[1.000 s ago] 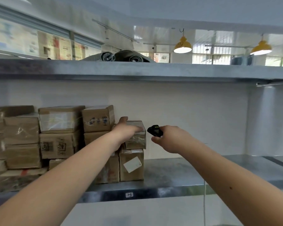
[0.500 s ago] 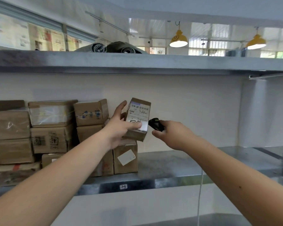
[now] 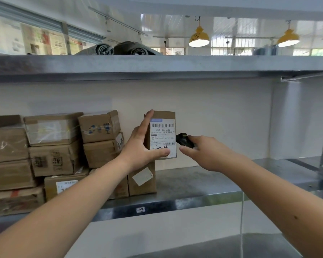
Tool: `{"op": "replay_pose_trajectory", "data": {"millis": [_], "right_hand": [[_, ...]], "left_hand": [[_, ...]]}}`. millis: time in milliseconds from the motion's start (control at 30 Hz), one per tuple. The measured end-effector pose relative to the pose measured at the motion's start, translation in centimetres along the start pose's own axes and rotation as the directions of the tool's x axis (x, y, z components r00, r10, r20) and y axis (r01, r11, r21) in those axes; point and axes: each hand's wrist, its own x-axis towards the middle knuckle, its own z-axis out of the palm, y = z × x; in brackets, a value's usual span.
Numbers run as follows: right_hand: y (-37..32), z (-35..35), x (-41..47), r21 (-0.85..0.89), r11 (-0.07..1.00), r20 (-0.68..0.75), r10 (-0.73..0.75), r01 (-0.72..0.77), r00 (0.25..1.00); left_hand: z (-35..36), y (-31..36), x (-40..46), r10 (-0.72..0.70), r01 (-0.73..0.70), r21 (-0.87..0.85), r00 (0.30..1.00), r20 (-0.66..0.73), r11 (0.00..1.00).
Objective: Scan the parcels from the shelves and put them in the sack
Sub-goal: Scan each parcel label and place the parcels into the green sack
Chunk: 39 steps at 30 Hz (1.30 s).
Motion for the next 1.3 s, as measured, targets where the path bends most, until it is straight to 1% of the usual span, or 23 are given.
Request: {"op": "replay_pose_trajectory", "data": {"millis": [133,300,500,700,767,1033,1167,1300], "right_hand": [[-0.4,-0.2,-0.1,0.048,0.998,0.015,0.028,-0.028,1.0],[-0.8,-1.1,-0.7,0.085,0.993,0.045,0.079,-0.082,0.996],[-1.4,-1.4,-2.5,0.022,0.993,0.123,0.114,-0.117,0.986],[-1.6,-1.4,-4.4,-0.057,0.995,0.194,0.093,-0.084,0.977],[-1.5,-1.5,-4.9,-0.079,0.993,0.196,0.096,-0.082,0.976],[-1.2,-1.6,-6.3,-0.062,0.992,0.177,0.118,-0.109,0.977],[-1.1,-1.8,-6.8,-0.086,0.989,0.183,0.133,-0.119,0.974],[-0.8,-1.8,-7.5,-0.103,0.985,0.166,0.155,-0.139,0.974]], "left_hand": [[-0.2,-0.7,0.7,0.004,-0.004,-0.006,1.0,-0.019,1.0],[-0.4,-1.8,2.6,0.035,-0.03,0.086,0.998,-0.059,0.996],[-0.5,-3.3,4.1,0.07,-0.057,0.196,0.996,-0.061,0.979],[-0.1,-4.2,4.3,0.072,-0.063,0.22,0.997,-0.031,0.974],[-0.1,-4.3,4.2,0.076,-0.07,0.221,0.997,-0.021,0.973],[0.1,-4.5,4.2,0.091,-0.09,0.22,0.996,0.003,0.971],[0.4,-4.5,4.2,0.115,-0.117,0.23,0.993,0.022,0.966],[0.6,-3.8,4.2,0.145,-0.148,0.194,0.989,0.031,0.97]]}}
